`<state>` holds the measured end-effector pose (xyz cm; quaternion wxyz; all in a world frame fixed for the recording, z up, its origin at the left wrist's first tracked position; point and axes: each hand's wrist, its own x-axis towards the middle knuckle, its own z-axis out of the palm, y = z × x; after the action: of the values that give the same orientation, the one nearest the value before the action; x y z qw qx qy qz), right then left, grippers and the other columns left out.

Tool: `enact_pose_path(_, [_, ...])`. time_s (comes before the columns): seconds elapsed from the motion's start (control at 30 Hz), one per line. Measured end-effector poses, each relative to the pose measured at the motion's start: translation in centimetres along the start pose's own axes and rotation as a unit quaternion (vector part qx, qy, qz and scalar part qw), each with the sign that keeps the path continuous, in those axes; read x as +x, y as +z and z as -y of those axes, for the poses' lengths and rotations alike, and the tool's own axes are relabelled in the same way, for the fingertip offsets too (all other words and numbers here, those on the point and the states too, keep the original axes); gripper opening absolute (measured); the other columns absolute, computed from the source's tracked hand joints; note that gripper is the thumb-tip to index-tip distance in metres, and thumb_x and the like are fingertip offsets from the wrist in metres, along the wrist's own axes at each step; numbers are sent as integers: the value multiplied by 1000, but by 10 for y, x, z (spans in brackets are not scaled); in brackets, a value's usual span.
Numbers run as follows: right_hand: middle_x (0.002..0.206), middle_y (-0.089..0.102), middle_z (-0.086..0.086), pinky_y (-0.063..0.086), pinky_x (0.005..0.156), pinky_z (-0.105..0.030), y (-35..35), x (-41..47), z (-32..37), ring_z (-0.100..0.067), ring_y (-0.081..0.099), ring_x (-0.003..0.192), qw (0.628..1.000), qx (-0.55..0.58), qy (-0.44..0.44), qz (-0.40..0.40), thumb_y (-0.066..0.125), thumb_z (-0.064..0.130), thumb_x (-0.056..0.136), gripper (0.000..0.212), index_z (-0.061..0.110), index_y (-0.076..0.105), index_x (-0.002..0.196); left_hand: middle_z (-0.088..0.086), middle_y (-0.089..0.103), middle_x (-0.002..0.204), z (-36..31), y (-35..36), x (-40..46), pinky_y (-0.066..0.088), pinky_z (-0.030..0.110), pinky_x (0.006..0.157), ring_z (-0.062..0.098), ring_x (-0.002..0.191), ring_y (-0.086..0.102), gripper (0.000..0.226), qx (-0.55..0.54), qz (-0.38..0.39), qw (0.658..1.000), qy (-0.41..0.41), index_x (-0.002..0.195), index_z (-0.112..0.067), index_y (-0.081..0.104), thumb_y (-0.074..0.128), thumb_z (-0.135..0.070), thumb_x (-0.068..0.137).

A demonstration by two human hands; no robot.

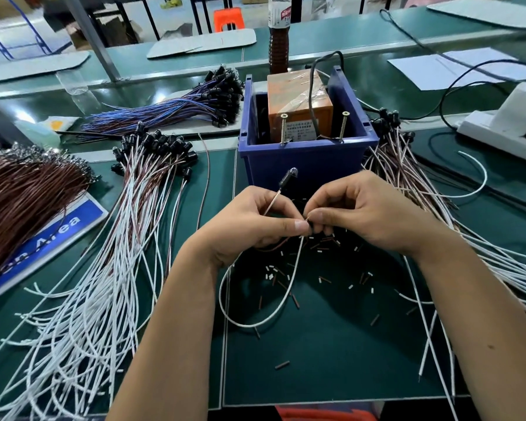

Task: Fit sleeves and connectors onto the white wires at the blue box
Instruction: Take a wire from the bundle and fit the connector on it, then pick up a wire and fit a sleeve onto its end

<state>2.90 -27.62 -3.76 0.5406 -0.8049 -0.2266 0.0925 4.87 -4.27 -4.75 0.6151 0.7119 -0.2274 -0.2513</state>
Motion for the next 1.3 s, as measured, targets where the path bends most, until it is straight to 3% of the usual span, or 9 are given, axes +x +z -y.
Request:
enact_pose_path(0.13, [77, 77, -4, 55, 67, -18, 1, 0, 1, -9, 68, 68, 1000, -2, -5, -8, 73, 11, 95, 9, 14, 80, 93, 31, 62, 77, 0, 1, 0, 26, 17, 44, 7, 46, 37, 8, -16, 7, 1000, 6, 84, -7, 76, 76, -15, 86])
enact_pose_path(0.23, [79, 78, -6, 56, 67, -21, 3, 0, 0, -12, 69, 68, 999, 0, -11, -36, 73, 11, 95, 7, 13, 80, 95, 18, 76, 91, -1, 1, 1, 29, 15, 44, 6, 47, 40, 9, -36, 9, 999, 10, 87, -2, 73, 71, -10, 91])
enact_pose_path(0.37, [80, 78, -7, 57, 69, -24, 3, 2, -1, -15, 70, 68, 998, 1, 2, -60, 70, 14, 98, 11, 14, 81, 96, -6, 66, 63, 0, 0, 1, 26, 14, 44, 4, 45, 35, 14, -31, 1, 999, 11, 90, 5, 72, 67, -7, 95])
enact_pose_path(0.53, [79, 77, -6, 56, 70, -24, 3, 1, -2, -17, 69, 68, 996, 7, 13, -87, 65, 17, 104, 18, 16, 81, 94, 33, 49, 70, -2, 1, 0, 18, 21, 46, 11, 49, 28, 13, -26, -27, 999, 17, 85, -5, 78, 73, -16, 90])
enact_pose_path(0.73, [78, 77, -8, 58, 68, -25, 8, 1, 3, -17, 70, 68, 997, 2, 1, -76, 72, 10, 97, 8, 11, 79, 94, 24, 48, 73, -1, 1, 1, 15, 26, 47, 20, 52, 20, 14, -32, -14, 999, 14, 85, -7, 79, 74, -19, 89])
enact_pose_path(0.9, [79, 75, -9, 58, 69, -25, 9, 1, 6, -19, 70, 71, 998, -18, -9, -65, 70, 9, 99, 8, 9, 77, 95, 23, 59, 73, 1, 1, 1, 23, 18, 45, 11, 49, 29, 12, -23, -18, 999, 34, 83, -8, 80, 74, -17, 89])
enact_pose_path(1.0, [77, 74, -7, 55, 68, -21, 10, 2, 5, -14, 68, 69, 996, -18, -7, -84, 69, 10, 99, 9, 10, 76, 93, 37, 56, 76, 0, 1, 1, 20, 20, 46, 14, 51, 26, 12, -25, -21, 999, 40, 80, -11, 79, 74, -17, 89])
enact_pose_path(1.13, [70, 73, -2, 55, 65, -24, 3, 1, 0, -14, 64, 64, 983, 39, 41, -173, 71, 11, 97, 10, 12, 75, 88, 0, 70, 69, 1, -2, 0, 16, 22, 46, 6, 48, 31, 14, -88, -21, 994, 64, 85, 2, 71, 65, -9, 93])
enact_pose_path(1.3, [75, 75, -11, 56, 60, -23, 8, 0, 3, -18, 64, 61, 989, 104, 84, -65, 74, 34, 89, 25, 9, 78, 88, -6, 69, 66, -1, -3, 0, 16, 22, 46, 1, 45, 32, 16, -122, -67, 983, 124, 91, 5, 68, 66, -10, 95])
